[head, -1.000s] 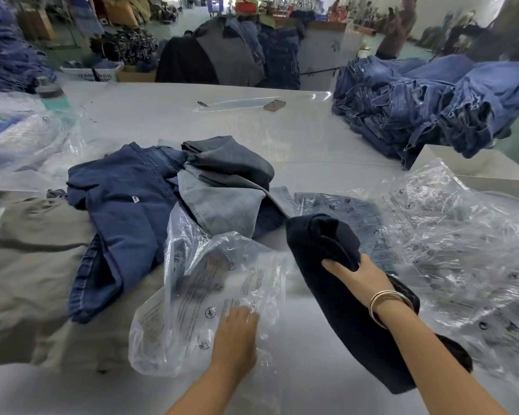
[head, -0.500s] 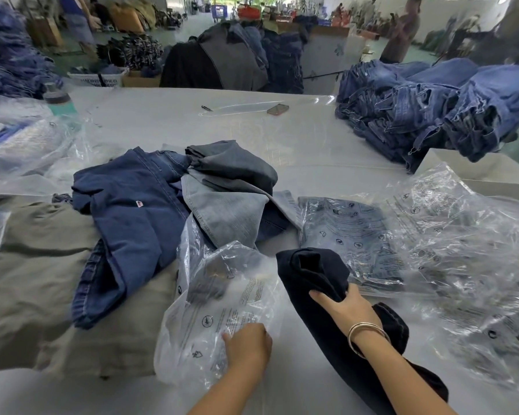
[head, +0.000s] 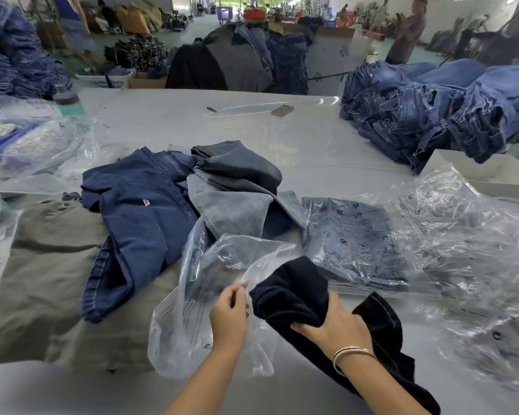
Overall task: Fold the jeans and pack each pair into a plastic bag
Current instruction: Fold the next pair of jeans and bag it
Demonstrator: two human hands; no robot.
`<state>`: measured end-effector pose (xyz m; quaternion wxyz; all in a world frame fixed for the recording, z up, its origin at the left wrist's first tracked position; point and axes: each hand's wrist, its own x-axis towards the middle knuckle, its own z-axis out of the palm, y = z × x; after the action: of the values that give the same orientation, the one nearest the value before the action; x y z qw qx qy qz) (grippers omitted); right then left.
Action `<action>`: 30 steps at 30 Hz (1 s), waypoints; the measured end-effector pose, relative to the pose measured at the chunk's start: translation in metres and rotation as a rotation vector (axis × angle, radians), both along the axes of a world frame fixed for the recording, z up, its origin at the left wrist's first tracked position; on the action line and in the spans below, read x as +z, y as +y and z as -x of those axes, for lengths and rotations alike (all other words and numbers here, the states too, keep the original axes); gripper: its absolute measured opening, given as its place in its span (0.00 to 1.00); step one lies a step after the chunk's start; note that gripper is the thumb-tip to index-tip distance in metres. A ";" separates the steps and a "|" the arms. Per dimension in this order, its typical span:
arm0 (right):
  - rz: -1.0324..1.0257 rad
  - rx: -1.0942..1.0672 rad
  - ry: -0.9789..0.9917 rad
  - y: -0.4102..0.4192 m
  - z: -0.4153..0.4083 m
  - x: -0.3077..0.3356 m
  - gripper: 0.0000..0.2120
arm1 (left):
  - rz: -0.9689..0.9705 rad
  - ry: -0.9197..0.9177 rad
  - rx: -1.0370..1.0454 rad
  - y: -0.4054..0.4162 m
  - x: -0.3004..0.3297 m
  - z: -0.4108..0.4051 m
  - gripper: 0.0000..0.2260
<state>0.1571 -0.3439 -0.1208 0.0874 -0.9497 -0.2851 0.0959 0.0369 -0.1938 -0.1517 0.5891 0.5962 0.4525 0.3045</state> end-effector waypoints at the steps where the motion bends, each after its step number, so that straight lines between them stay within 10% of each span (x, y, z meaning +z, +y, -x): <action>1: 0.047 0.042 -0.026 -0.001 0.004 -0.005 0.40 | -0.073 0.001 -0.022 0.001 0.005 0.000 0.08; 7: 0.207 0.349 -0.117 0.015 0.025 -0.025 0.39 | -0.618 0.149 -0.490 -0.017 0.023 -0.002 0.10; 11: 0.262 0.391 -0.172 0.041 0.025 -0.019 0.14 | -0.819 0.160 -0.638 -0.034 0.022 -0.004 0.13; 16: 0.361 0.511 0.006 0.041 0.000 -0.024 0.40 | -0.758 0.300 -0.732 -0.029 0.013 0.002 0.15; 21: 0.410 0.211 -0.031 -0.018 -0.068 -0.022 0.42 | -0.863 0.541 -0.730 -0.018 -0.007 0.010 0.22; 25: 0.212 -0.182 0.358 -0.075 -0.083 -0.042 0.50 | -0.685 0.783 -0.898 -0.022 -0.037 0.009 0.30; 30: -0.071 -0.344 0.654 -0.073 -0.059 -0.058 0.33 | -0.744 0.849 -0.824 -0.032 -0.051 -0.003 0.37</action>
<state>0.2157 -0.4167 -0.1787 0.2219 -0.8991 -0.0813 0.3684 0.0397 -0.2257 -0.2029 0.1855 0.9488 0.2462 -0.0682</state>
